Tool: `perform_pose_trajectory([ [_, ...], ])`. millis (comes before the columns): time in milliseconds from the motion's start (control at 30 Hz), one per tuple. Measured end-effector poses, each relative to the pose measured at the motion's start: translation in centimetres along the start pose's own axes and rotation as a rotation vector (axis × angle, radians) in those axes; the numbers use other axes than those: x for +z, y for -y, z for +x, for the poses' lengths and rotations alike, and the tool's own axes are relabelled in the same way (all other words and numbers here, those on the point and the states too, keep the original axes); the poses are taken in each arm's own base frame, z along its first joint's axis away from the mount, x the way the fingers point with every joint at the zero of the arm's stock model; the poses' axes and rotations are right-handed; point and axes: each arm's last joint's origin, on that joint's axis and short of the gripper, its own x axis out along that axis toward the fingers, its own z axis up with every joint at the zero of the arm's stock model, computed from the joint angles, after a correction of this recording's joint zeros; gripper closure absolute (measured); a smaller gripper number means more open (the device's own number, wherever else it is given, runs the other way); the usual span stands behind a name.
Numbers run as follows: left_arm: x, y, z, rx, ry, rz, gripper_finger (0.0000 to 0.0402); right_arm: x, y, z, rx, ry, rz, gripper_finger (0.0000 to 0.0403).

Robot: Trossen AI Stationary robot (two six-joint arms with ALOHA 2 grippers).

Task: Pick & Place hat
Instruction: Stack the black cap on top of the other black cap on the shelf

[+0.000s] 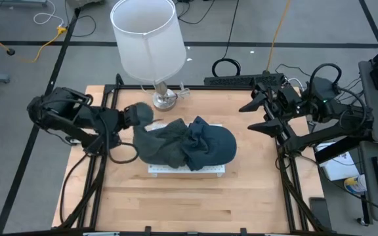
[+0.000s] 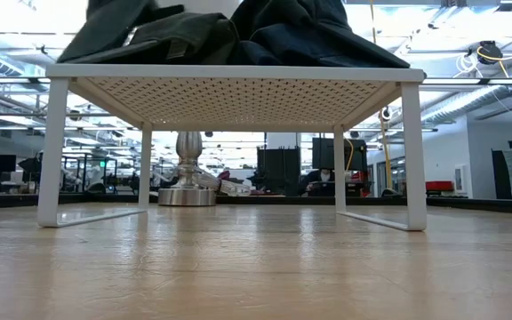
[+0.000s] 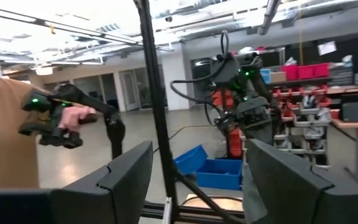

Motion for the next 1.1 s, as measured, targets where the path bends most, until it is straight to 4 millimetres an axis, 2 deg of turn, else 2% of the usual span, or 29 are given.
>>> perform_pose_trajectory([
  [233,0.0,-0.6,1.1,-0.027,-0.011,0.151,0.0380,0.2,-0.1,-0.3,-0.019,0.010,-0.020,0.0149],
  [667,1.8,-3.3,6.5,-0.104,-0.155,0.386,0.0380,0.2,-0.1,-0.5,-0.016,0.009,-0.019,0.0149],
  [900,3.4,-5.1,8.8,-0.028,-0.077,0.435,0.0380,0.2,-0.2,-0.8,-0.020,-0.012,-0.012,0.0149],
  [1100,4.7,-5.1,11.0,-0.117,0.014,0.435,0.0380,0.2,-0.4,-1.3,-0.020,-0.026,-0.008,0.0149],
])
